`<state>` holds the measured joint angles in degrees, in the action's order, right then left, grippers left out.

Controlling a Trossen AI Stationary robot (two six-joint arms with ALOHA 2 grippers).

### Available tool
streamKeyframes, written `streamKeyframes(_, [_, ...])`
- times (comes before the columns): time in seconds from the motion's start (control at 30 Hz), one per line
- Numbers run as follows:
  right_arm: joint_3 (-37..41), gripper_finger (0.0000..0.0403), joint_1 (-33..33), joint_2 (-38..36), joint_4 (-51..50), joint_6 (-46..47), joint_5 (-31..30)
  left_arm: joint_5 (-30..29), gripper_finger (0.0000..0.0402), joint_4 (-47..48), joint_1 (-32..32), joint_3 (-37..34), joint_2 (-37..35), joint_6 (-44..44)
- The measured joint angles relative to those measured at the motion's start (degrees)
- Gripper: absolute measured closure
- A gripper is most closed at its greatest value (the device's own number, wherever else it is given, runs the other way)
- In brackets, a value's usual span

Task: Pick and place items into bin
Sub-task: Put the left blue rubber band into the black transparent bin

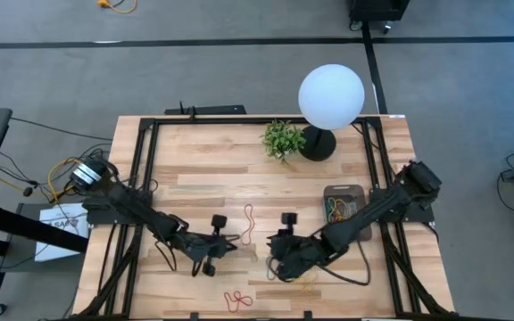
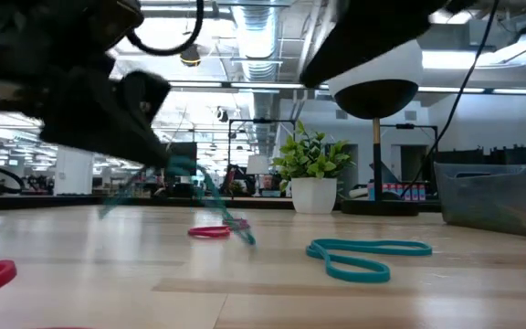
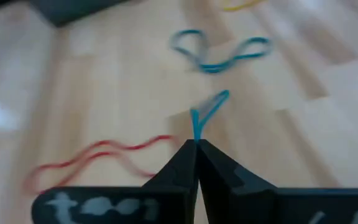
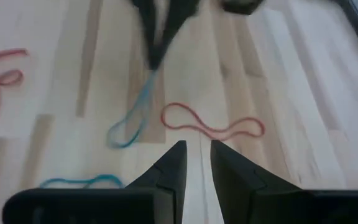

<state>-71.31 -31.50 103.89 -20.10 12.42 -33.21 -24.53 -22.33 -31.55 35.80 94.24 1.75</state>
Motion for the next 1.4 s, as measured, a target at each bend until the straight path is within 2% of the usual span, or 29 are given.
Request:
streamKeyframes(0.07, [-0.2,0.0336,1.9,2.3,6.6,-5.2,2.7,-2.9,0.0401,1.7,0.0,0.0,-2.8,0.1])
streamKeyframes(0.23, [-0.7,0.0336,6.3,6.6,19.7,-15.0,7.7,-3.2,0.0401,1.5,0.0,0.1,-5.6,0.0])
streamKeyframes(0.43, [-1.6,0.0336,10.3,8.9,23.0,-14.1,14.0,-3.5,0.0401,1.6,0.0,0.1,-5.0,0.4])
streamKeyframes(0.6, [-1.6,0.0336,12.1,9.0,22.9,-10.7,24.8,-6.9,0.0401,1.6,0.0,0.1,-5.0,0.5])
streamKeyframes(0.67, [-1.6,0.0336,12.2,9.0,23.0,-9.7,27.0,-9.1,0.0401,1.5,0.0,0.1,-5.0,0.5])
streamKeyframes(1.03, [-1.6,0.0336,12.8,9.0,23.1,-9.7,27.0,-7.6,0.0401,-0.7,0.1,0.1,-5.0,0.5])
streamKeyframes(1.27, [-1.6,0.0336,12.7,8.9,23.1,-11.4,27.0,1.1,0.0401,-0.5,0.1,0.1,-5.0,1.0])
streamKeyframes(1.4, [-1.6,0.0336,13.0,8.9,23.1,-11.4,26.3,2.7,0.0401,-0.1,0.0,0.1,-5.0,1.0])
